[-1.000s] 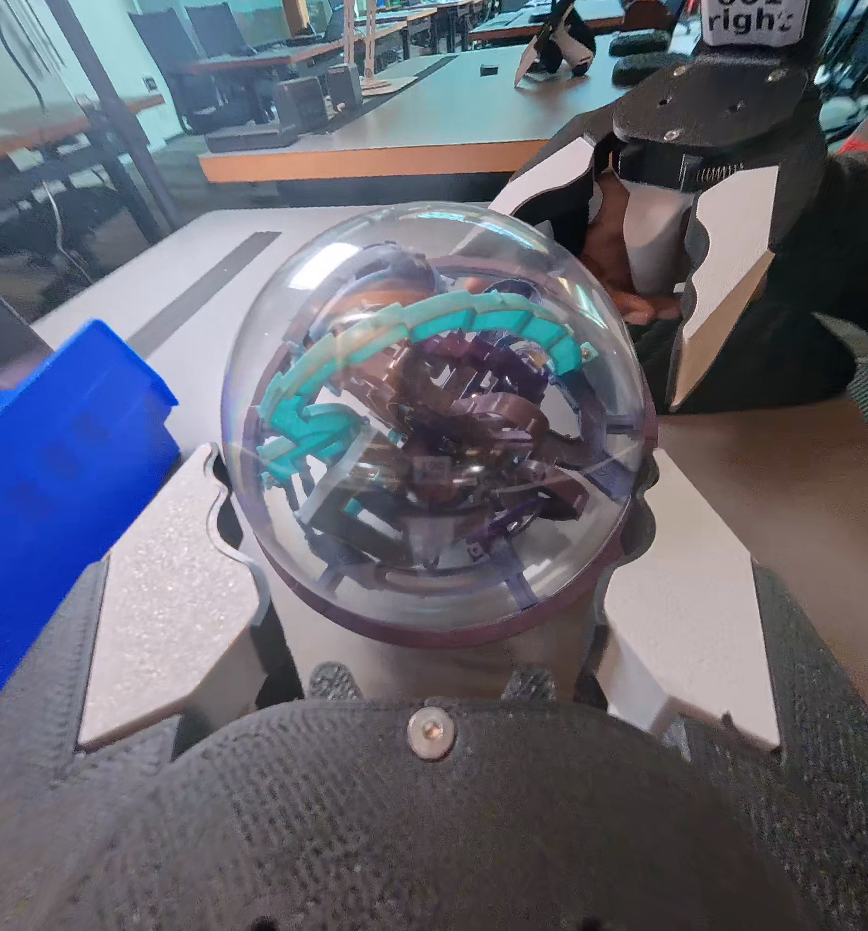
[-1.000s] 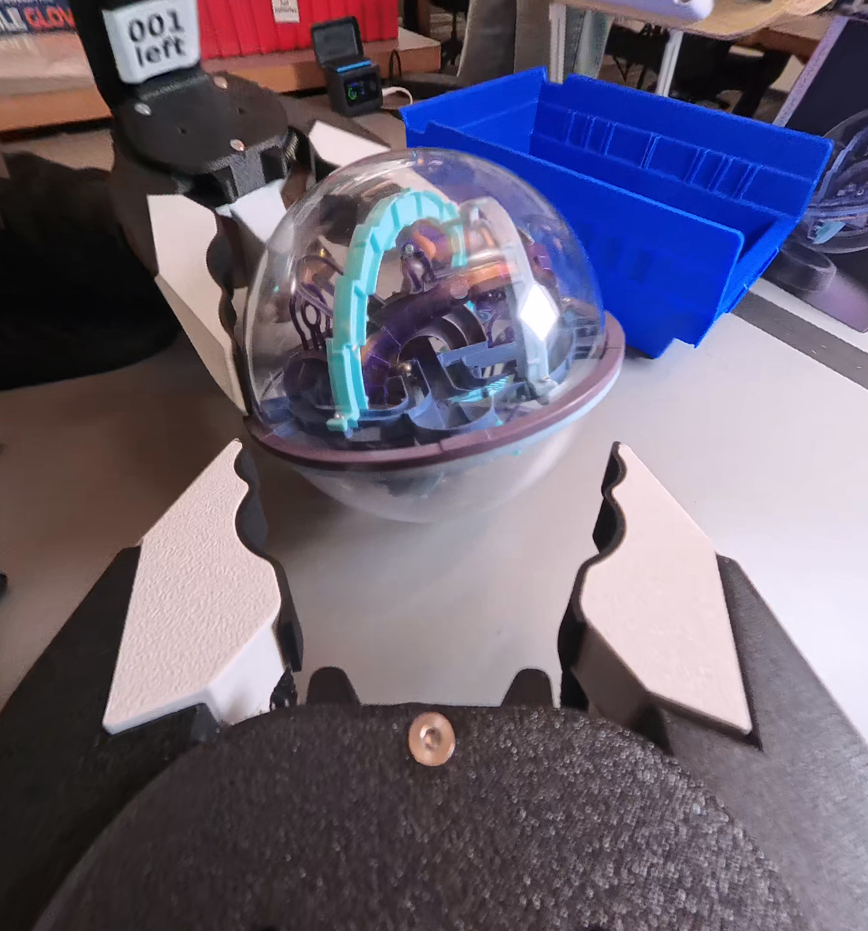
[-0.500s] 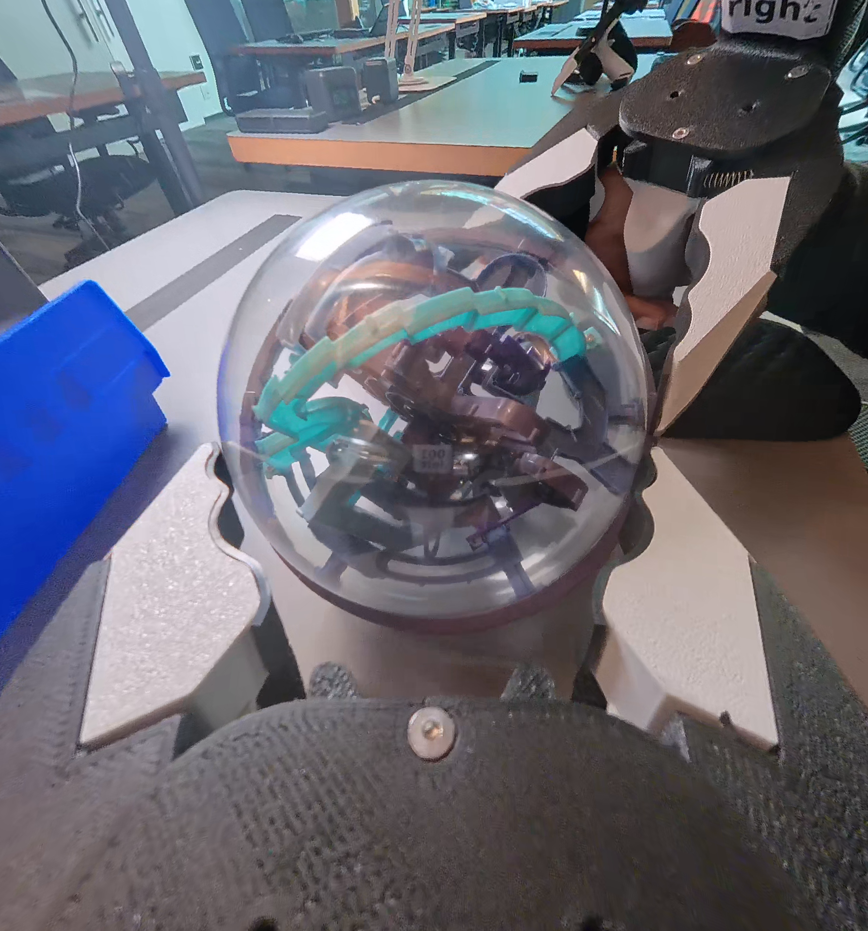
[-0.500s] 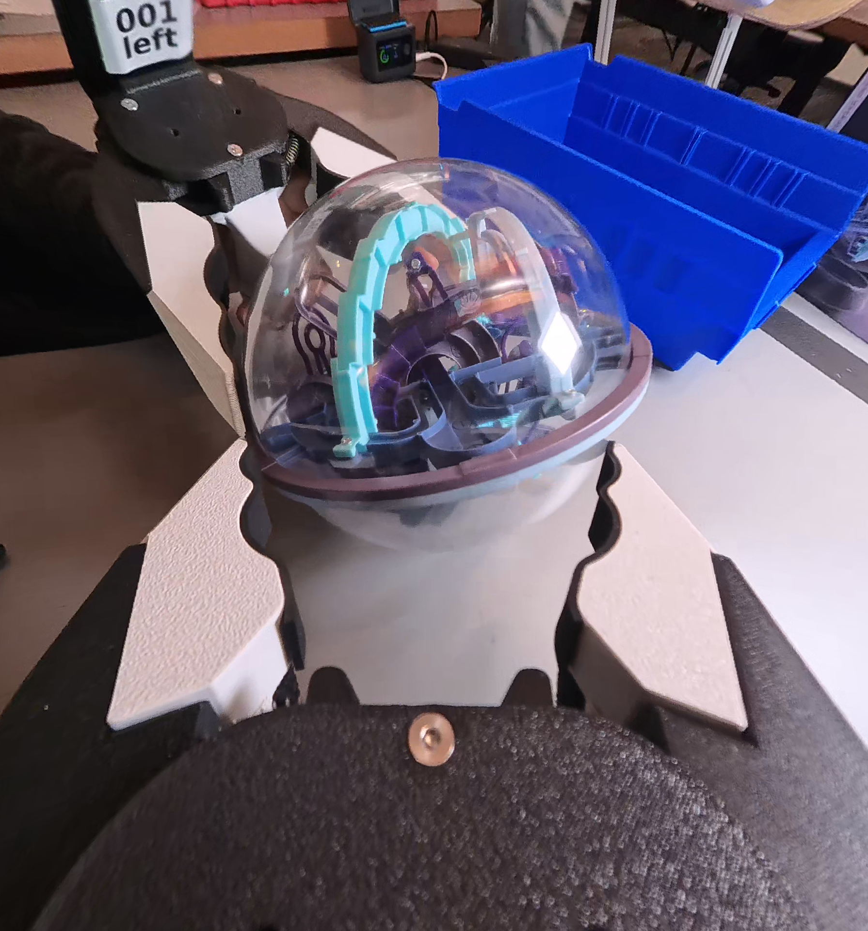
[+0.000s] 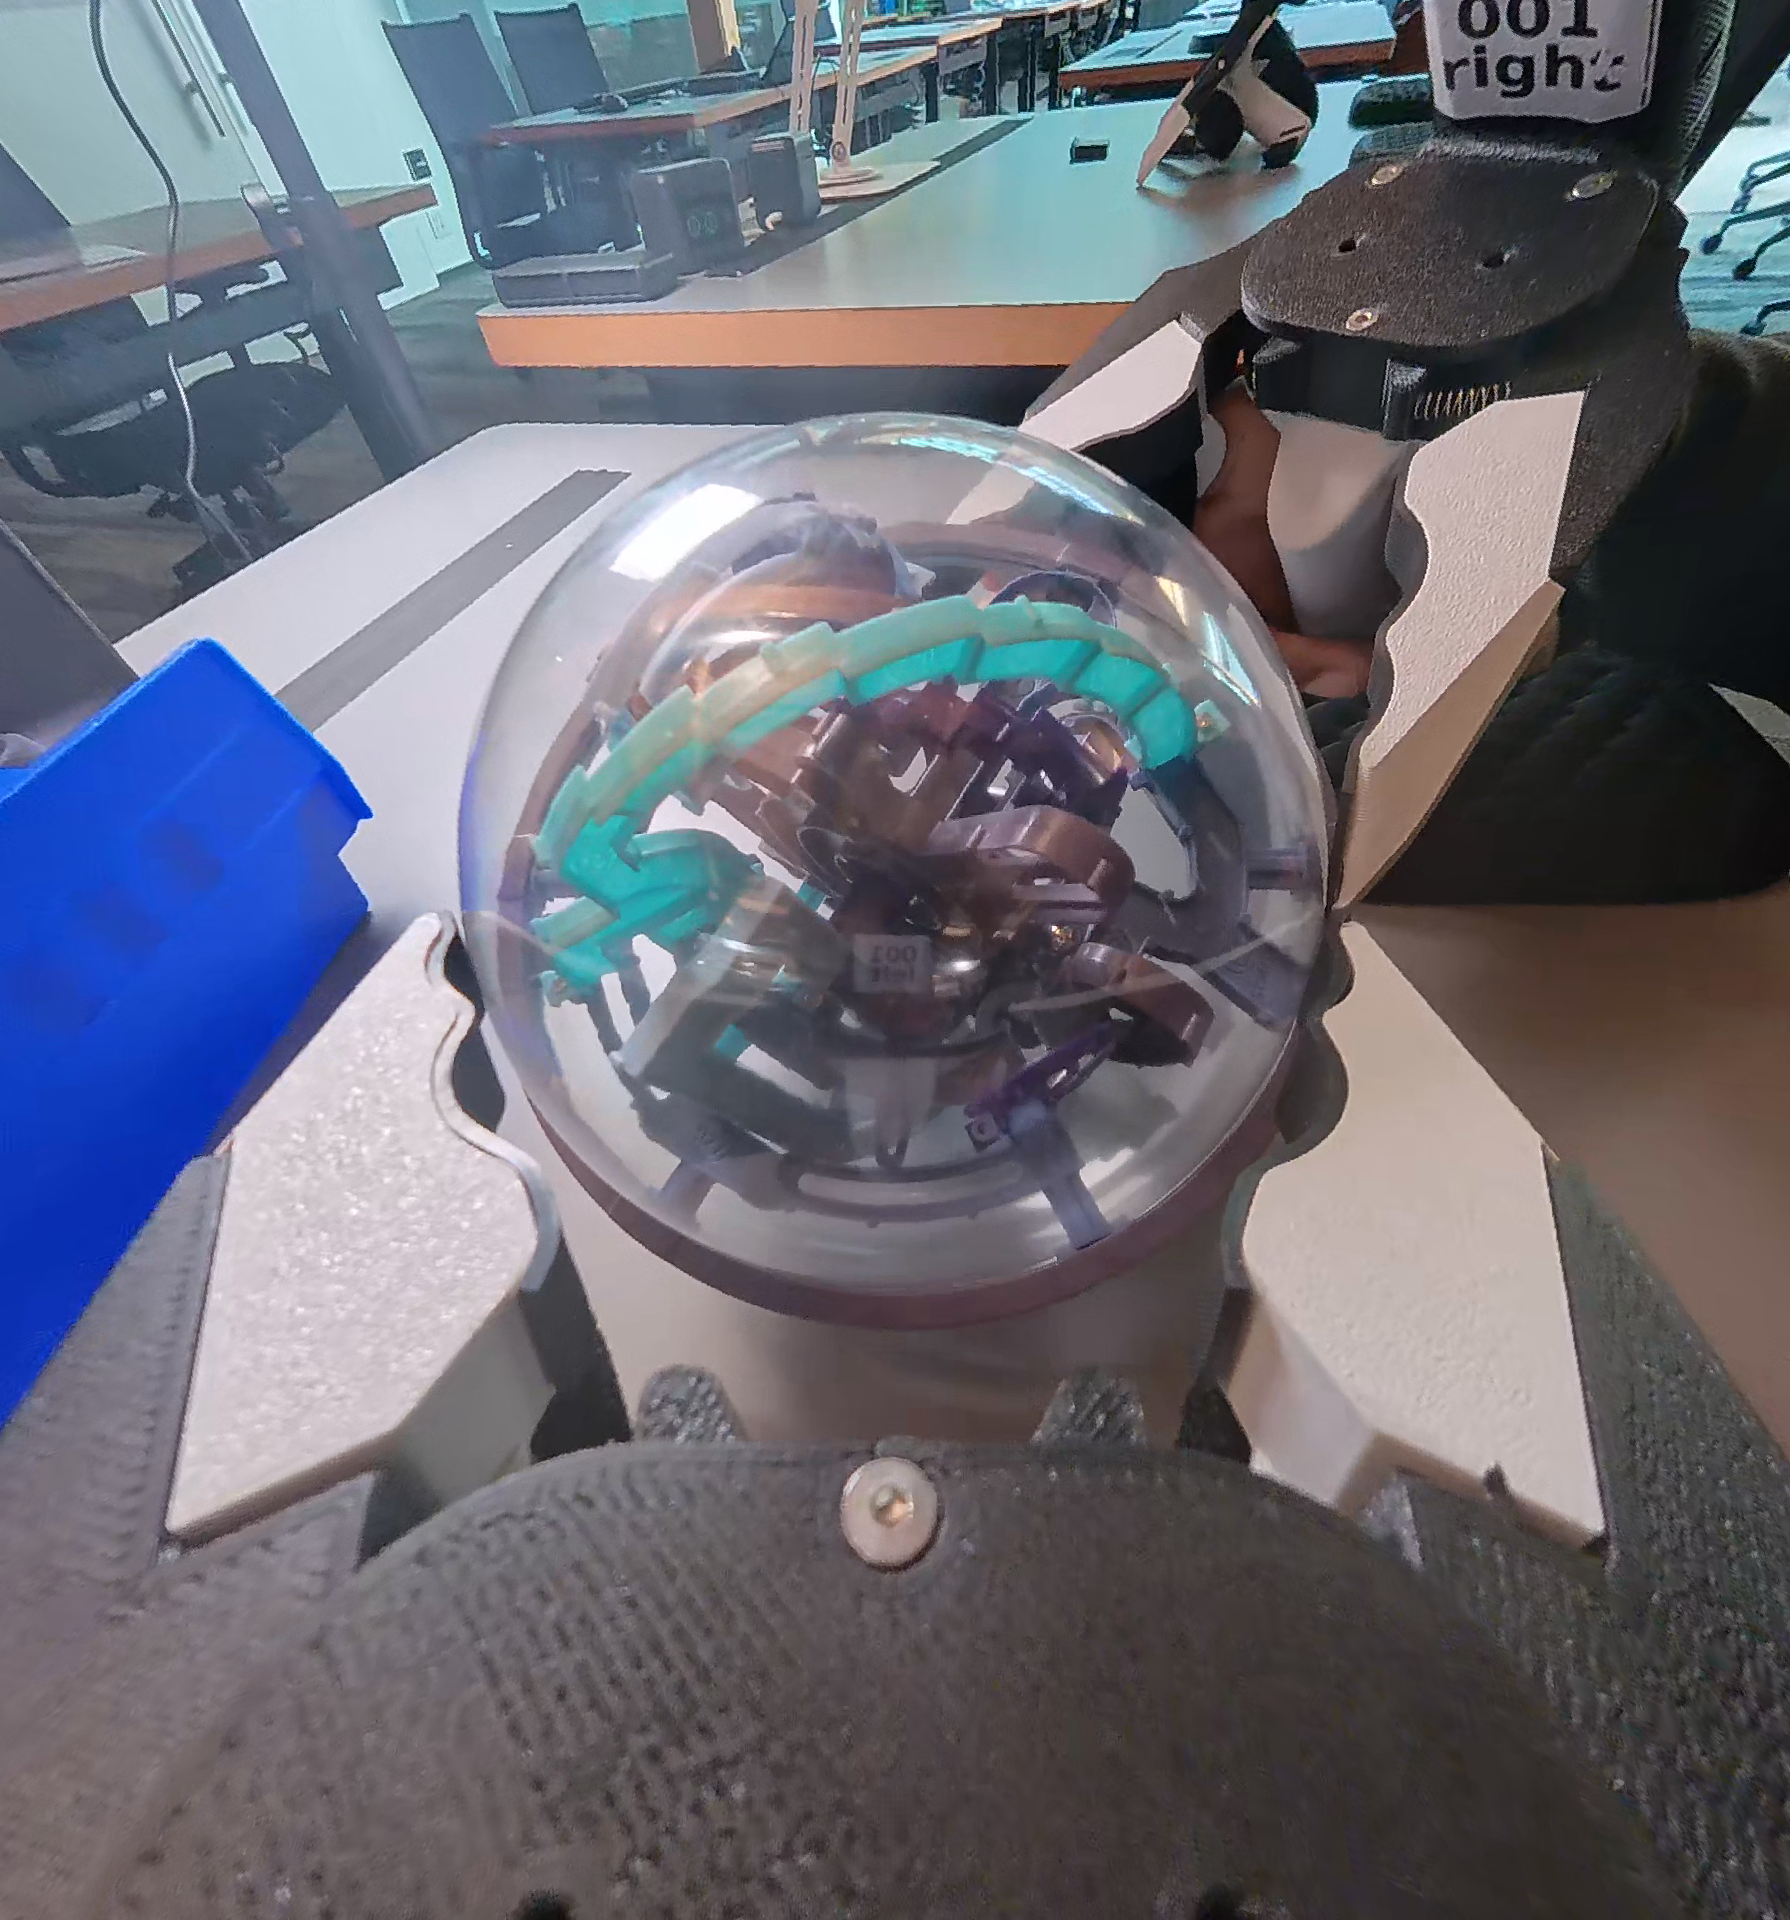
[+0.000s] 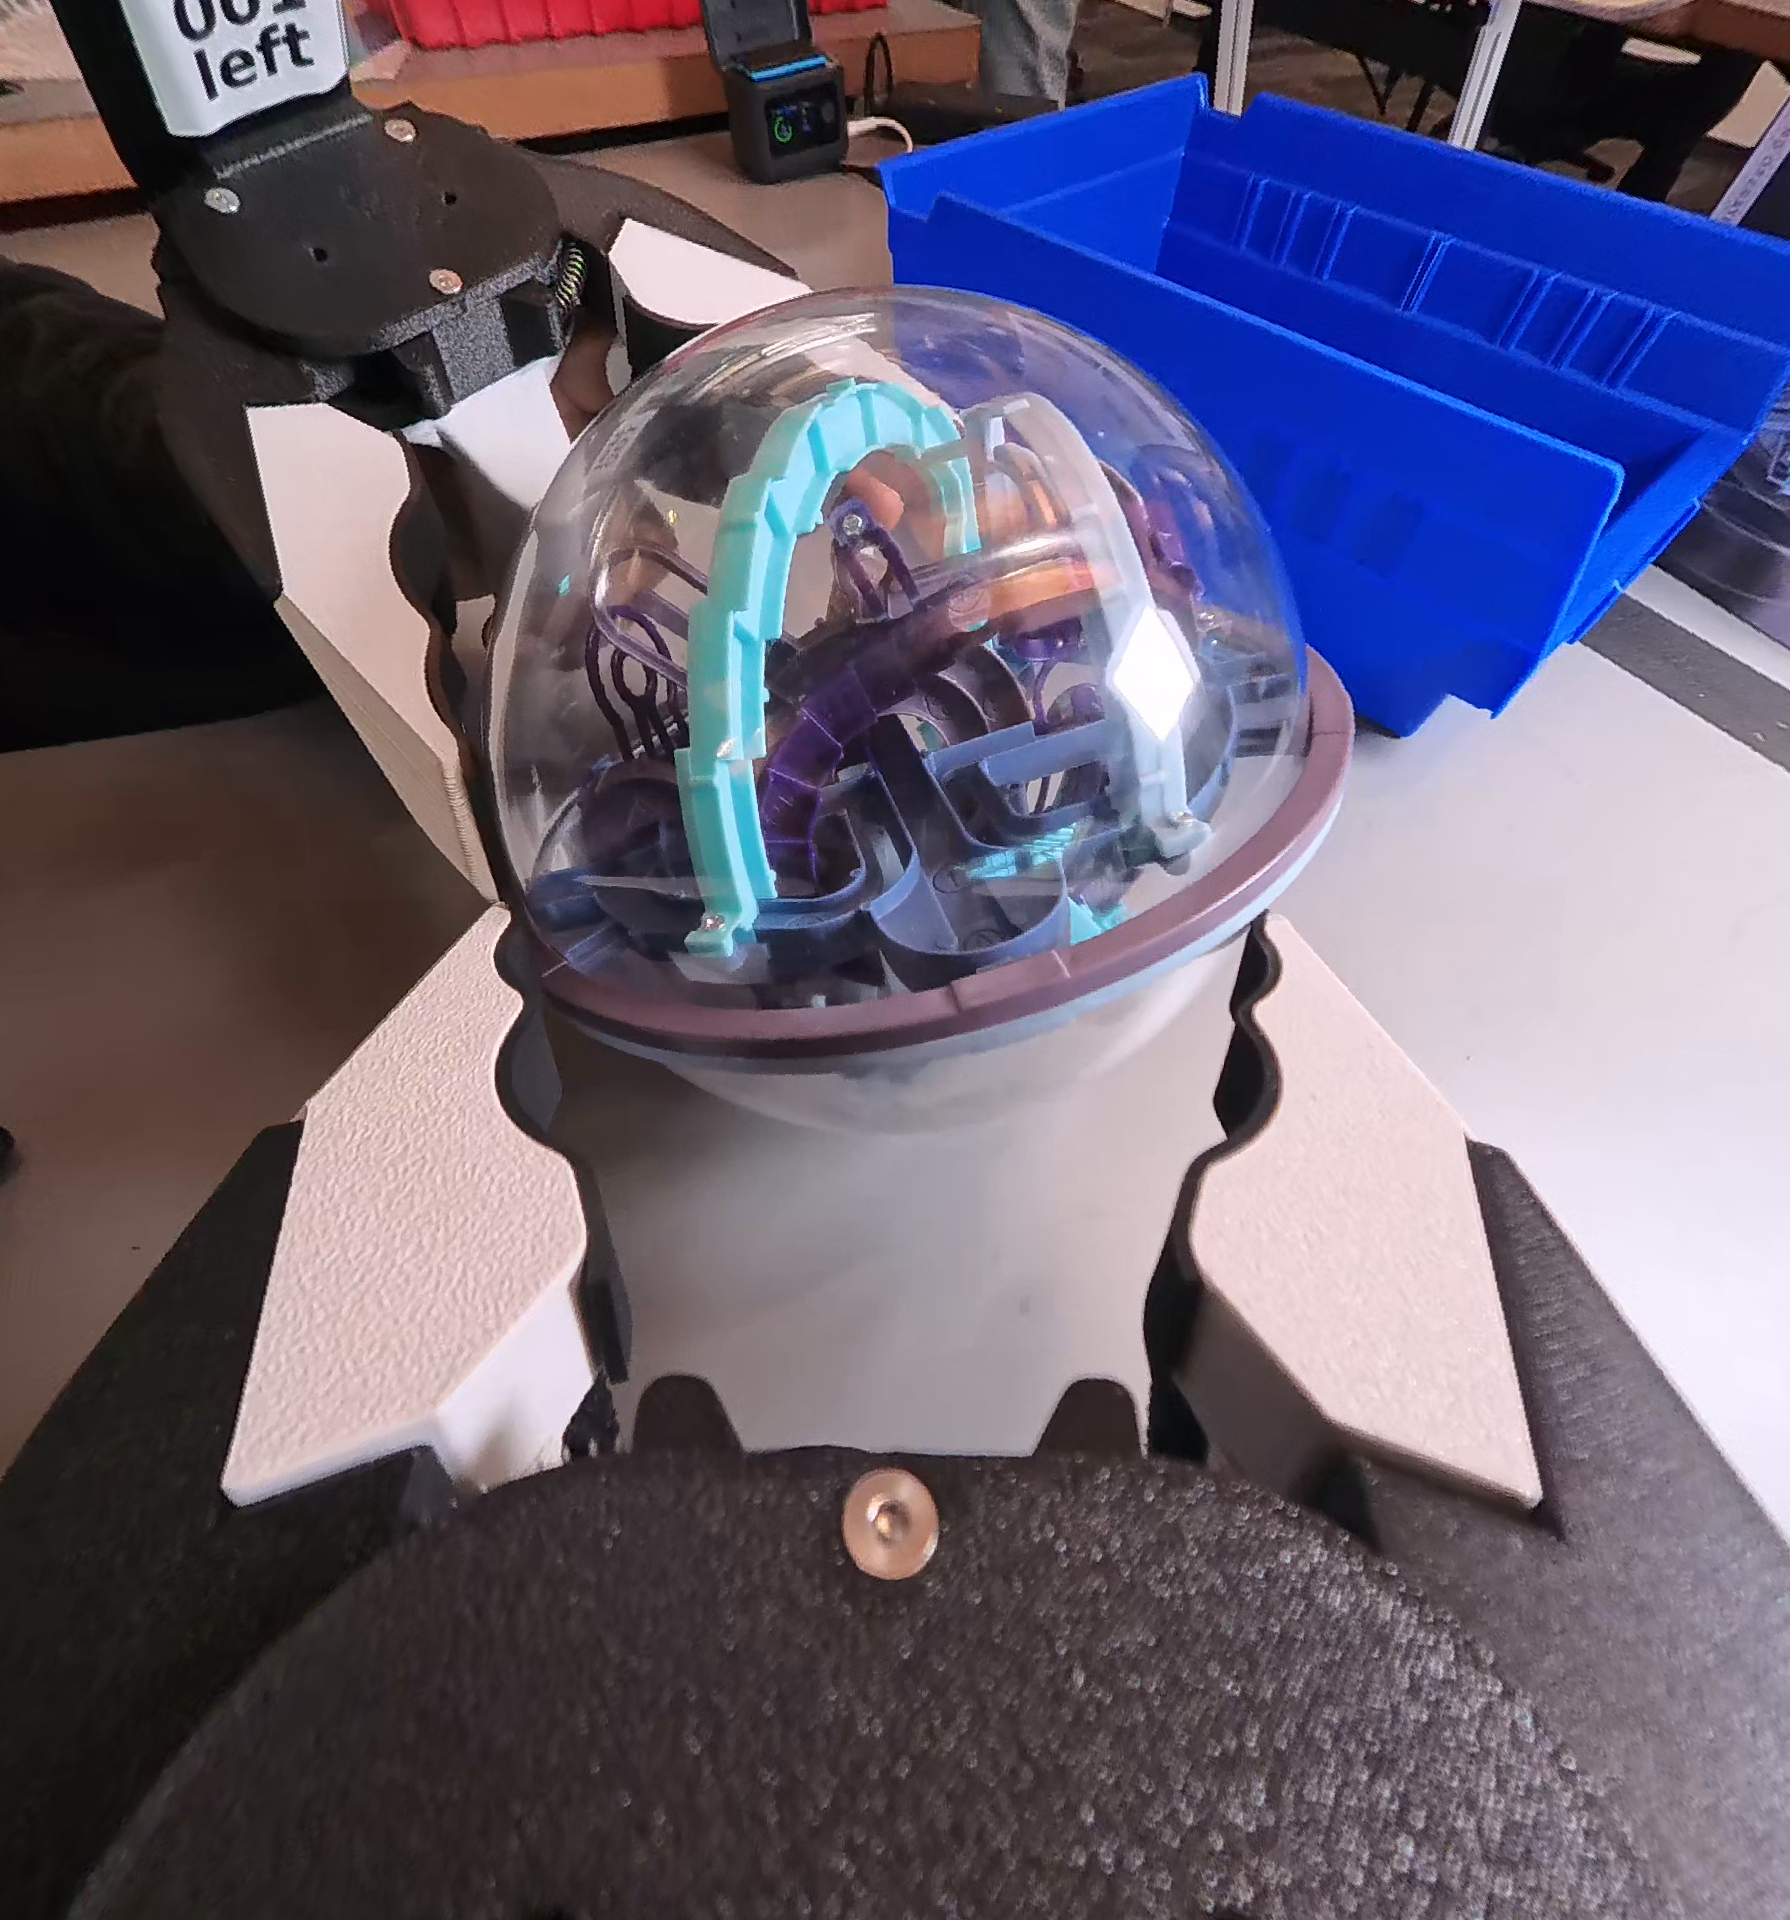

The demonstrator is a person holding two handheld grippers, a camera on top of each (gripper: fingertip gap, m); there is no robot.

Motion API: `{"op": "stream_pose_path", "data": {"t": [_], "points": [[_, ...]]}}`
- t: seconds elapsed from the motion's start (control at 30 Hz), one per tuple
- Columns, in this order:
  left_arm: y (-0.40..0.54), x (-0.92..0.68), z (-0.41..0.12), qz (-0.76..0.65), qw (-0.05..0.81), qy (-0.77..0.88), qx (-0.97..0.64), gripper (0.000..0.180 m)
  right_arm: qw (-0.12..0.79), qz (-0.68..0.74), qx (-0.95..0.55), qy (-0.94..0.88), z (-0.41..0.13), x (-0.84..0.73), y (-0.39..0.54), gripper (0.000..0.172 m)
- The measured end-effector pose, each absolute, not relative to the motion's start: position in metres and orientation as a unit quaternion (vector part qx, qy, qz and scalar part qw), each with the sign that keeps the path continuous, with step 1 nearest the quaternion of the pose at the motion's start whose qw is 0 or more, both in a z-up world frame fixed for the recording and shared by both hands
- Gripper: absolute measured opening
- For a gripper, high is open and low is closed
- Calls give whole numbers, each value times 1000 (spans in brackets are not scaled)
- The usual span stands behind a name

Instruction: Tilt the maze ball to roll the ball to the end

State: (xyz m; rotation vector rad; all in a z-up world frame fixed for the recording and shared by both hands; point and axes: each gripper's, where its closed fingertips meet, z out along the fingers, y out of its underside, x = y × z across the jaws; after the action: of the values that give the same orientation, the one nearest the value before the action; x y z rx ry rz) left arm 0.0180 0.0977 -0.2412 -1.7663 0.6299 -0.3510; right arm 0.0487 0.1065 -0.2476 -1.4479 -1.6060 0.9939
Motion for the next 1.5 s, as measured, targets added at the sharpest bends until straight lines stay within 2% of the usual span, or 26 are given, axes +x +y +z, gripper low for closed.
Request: {"op": "stream_pose_path", "data": {"t": [0.27, 0.63, 1.2, 1.5], "points": [[97, 19, -237, -162, 567, 277, -758, 150, 359, 419, -576, -603, -250, 49, 105, 129], [97, 18, -230, -183, 568, 282, -751, 148, 284, 488, -569, -598, -251, 55, 100, 131], [117, 9, -227, -205, 554, 286, -754, 143, 394, 419, -456, -679, -252, 38, 134, 142], [123, 4, -220, -216, 554, 271, -757, 143, 360, 450, -476, -664, -260, 27, 132, 145]]}}
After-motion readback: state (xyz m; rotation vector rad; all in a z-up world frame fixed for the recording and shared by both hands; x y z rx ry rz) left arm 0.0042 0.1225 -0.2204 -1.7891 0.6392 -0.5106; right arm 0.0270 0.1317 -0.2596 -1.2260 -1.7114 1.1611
